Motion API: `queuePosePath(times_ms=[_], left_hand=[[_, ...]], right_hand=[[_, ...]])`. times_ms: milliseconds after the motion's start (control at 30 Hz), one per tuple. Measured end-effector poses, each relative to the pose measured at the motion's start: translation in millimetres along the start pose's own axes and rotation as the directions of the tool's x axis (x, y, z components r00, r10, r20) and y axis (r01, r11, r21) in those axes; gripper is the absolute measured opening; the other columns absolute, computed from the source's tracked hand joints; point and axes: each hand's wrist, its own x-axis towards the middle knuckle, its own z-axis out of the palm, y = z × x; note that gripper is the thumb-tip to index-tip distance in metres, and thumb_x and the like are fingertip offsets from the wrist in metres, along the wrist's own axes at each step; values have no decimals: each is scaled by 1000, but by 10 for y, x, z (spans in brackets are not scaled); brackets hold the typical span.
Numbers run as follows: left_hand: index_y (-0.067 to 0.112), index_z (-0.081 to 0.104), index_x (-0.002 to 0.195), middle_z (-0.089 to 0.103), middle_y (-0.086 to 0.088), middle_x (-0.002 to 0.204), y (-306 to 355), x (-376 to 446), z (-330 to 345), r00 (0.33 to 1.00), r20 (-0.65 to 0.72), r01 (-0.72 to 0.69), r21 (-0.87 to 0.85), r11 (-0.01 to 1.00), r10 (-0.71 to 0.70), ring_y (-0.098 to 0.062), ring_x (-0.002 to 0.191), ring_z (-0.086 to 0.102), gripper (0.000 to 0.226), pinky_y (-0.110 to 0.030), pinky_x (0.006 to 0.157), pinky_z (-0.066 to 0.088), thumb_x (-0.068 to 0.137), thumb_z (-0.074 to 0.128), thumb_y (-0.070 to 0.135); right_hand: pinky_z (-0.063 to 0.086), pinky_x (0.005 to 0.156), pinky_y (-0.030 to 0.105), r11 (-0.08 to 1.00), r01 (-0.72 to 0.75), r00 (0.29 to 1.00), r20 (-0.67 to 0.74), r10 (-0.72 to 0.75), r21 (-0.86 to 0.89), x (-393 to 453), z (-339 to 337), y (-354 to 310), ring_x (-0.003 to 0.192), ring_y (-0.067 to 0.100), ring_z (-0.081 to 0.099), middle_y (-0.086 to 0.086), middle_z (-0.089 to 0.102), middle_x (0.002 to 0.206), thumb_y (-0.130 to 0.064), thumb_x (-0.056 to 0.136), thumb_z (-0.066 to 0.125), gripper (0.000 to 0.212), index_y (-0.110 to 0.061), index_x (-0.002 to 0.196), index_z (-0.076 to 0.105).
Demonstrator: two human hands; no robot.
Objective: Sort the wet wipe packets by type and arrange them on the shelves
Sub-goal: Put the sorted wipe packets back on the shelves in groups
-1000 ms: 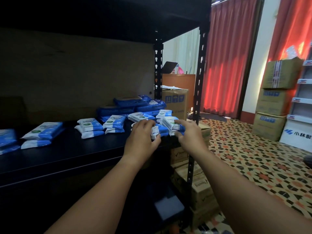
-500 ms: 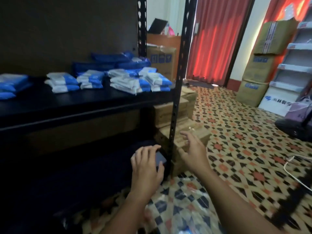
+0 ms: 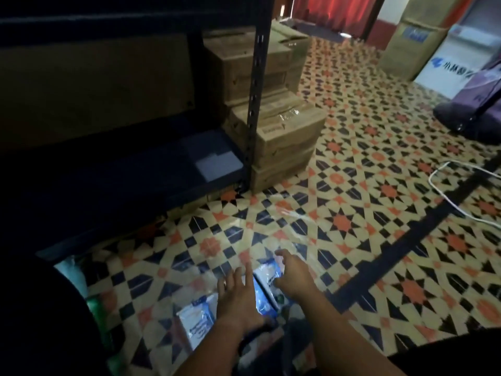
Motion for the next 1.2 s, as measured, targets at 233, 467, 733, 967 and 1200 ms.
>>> queuePosePath(times_ms=[233,467,733,967,1200], left_hand=[[7,-17,156,11,-17,160,136,70,252,995,-77,66,143,987,-55,-38,147,13,132,-51,123,5,76,74,60],[8,-9,158,26,-13,153,67,157,280,994,-106,42,101,994,-31,-33,139,28,137,-44,122,14,67,79,61],[10,-4,158,26,-11,150,58,186,196,983,-182,-7,-3,1000,6,-31,138,27,137,-44,121,15,63,76,70],[22,-21,155,14,-7,150,-9,208,-326,958,-284,-82,-140,987,40,-28,140,15,143,-42,120,22,62,81,59],[18,-17,158,19,-2,137,-207,-16,-1315,859,-502,-207,-165,964,98,-23,128,21,139,-35,113,29,64,77,62]], right_hand=[[45,97,46,977,0,999,33,7,-214,-79,365,293,125,34,44,8,42,138,-36,80,70,98,-35,156,7],[49,89,44,943,13,999,-27,-23,-332,14,508,361,118,32,52,10,47,136,-43,90,65,95,-32,158,0],[46,99,47,925,-44,997,-76,17,-378,54,532,253,128,33,41,14,41,145,-25,99,53,82,-25,160,-3],[47,94,41,975,44,963,-250,-100,-220,-27,156,-110,120,29,43,8,48,132,-29,92,59,71,-25,150,19],[45,95,46,955,287,842,-456,-289,-76,-160,-288,-898,119,27,44,3,48,130,-34,88,67,56,-25,135,37]])
